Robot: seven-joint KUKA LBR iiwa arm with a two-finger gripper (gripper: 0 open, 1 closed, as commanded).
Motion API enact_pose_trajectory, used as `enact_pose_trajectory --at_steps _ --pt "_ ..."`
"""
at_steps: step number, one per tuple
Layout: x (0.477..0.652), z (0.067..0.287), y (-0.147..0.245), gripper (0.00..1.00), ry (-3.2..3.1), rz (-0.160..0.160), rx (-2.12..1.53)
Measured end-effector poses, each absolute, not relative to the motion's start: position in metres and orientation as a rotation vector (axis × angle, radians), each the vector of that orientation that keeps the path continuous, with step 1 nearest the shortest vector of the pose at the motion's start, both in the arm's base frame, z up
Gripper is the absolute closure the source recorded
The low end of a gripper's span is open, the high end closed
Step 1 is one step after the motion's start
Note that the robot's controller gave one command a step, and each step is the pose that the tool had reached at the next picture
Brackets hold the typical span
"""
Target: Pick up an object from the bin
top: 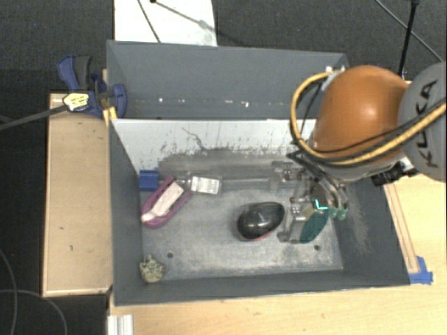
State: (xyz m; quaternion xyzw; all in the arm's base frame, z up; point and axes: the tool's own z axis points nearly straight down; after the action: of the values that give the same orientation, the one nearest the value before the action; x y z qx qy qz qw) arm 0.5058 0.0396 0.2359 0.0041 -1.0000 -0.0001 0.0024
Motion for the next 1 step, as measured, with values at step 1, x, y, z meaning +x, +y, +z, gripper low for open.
enact_pose_trajectory --at_steps 1 --pt "0.5428 0.0659 0.0342 0.0 -3.136 0.0 0.108"
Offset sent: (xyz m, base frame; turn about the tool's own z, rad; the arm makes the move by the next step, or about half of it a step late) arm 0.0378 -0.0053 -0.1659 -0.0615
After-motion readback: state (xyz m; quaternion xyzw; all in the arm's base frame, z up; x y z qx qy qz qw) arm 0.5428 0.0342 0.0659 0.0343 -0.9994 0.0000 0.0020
